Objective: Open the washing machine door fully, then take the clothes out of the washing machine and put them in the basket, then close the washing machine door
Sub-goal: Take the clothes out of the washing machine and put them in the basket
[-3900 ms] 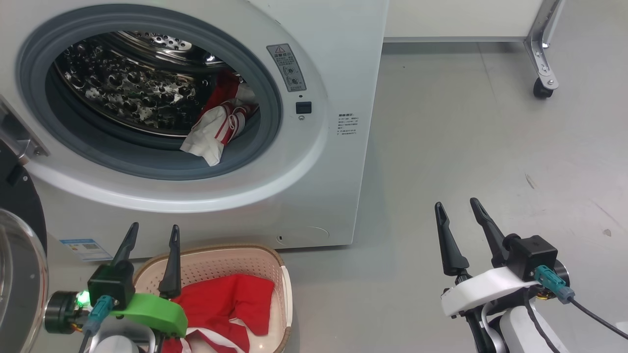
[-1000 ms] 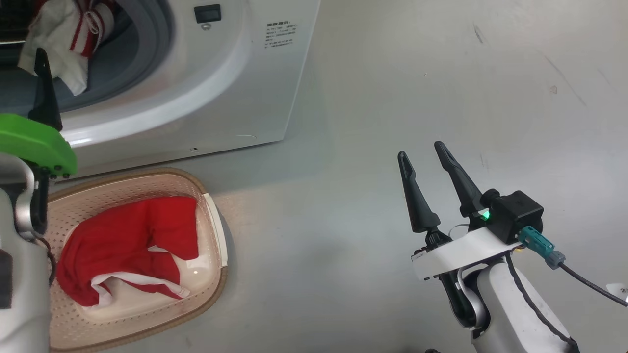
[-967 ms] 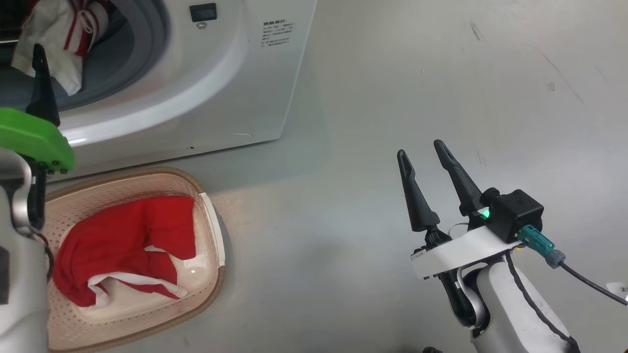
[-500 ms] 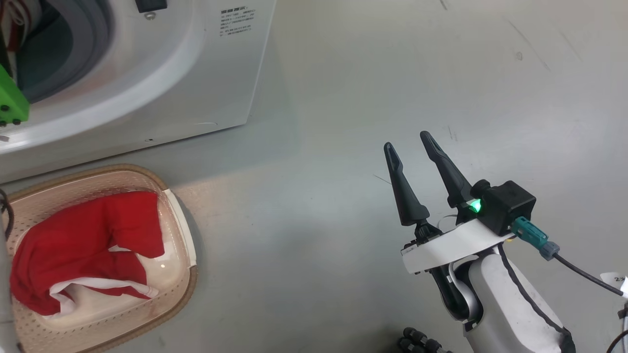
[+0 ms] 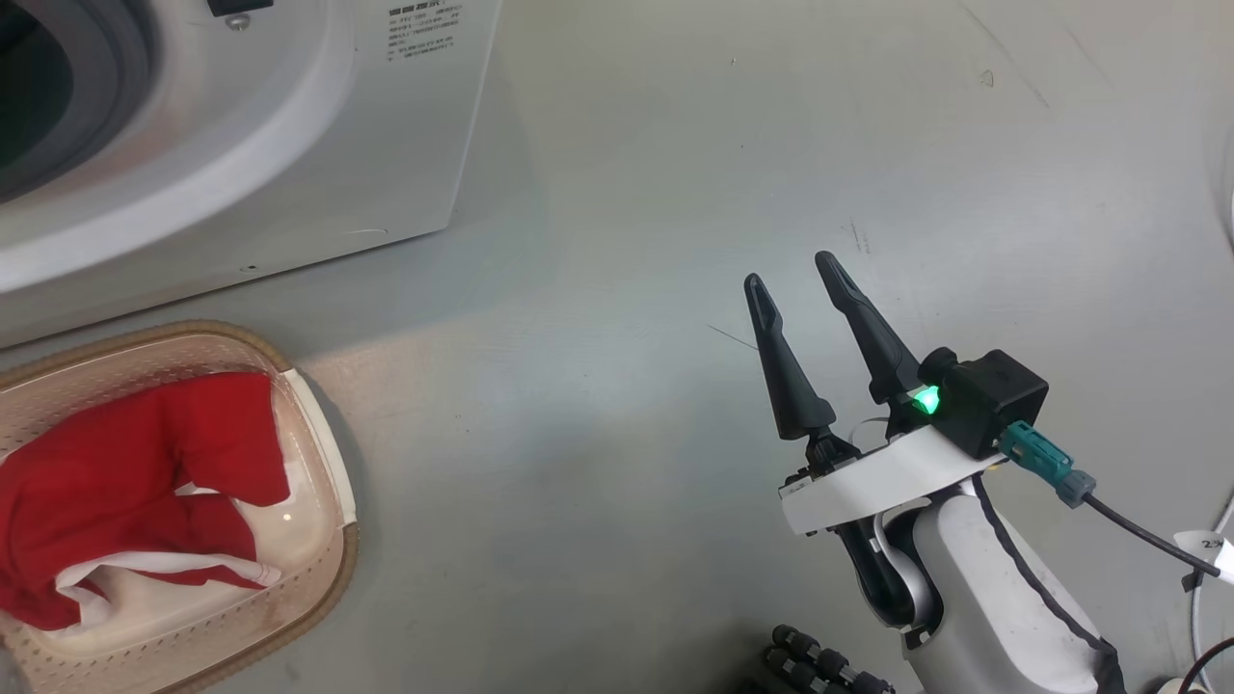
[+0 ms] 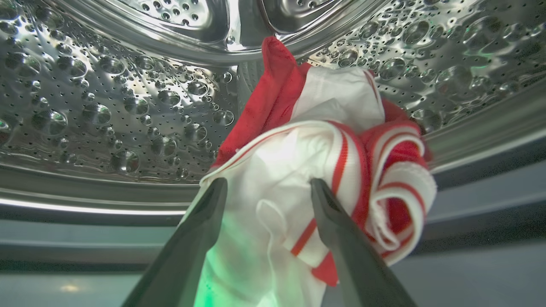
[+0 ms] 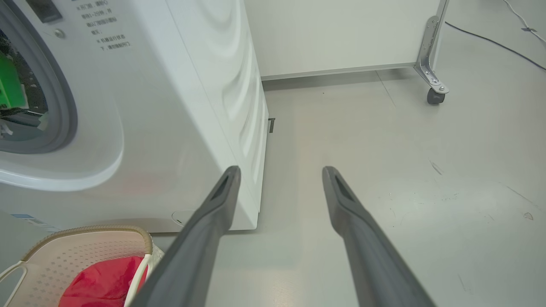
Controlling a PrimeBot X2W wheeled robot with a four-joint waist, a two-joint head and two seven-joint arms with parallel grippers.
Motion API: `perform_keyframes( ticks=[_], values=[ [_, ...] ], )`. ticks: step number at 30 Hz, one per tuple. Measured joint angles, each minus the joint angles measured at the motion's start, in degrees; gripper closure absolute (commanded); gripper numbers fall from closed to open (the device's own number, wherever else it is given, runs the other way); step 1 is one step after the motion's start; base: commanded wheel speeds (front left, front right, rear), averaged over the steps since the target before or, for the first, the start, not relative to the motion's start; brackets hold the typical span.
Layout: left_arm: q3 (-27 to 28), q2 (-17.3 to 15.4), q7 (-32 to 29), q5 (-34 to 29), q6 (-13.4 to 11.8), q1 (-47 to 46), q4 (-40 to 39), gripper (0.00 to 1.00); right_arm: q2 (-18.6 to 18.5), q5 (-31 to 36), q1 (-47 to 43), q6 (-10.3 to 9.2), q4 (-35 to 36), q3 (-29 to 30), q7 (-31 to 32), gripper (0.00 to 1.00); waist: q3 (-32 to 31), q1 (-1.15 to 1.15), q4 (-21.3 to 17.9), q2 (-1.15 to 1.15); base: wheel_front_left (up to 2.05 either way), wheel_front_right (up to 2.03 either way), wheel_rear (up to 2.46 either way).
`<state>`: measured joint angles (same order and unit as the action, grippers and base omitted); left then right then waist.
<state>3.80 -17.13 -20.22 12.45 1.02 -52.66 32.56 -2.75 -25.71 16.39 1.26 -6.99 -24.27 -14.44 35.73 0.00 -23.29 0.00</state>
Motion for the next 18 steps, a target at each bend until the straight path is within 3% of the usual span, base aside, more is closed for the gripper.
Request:
perform_keyframes(
  ticks=[18],
  values=[
    [0.7,-0.5,-1.4,-0.9,-2.5,-4.6,8.0,0.0,0.0,0.0,1.9,-0.85,0.0,-1.2,0.0,0.0,0.8,0.0,-0.4,0.0,0.0,0.0,0.0]
  ],
)
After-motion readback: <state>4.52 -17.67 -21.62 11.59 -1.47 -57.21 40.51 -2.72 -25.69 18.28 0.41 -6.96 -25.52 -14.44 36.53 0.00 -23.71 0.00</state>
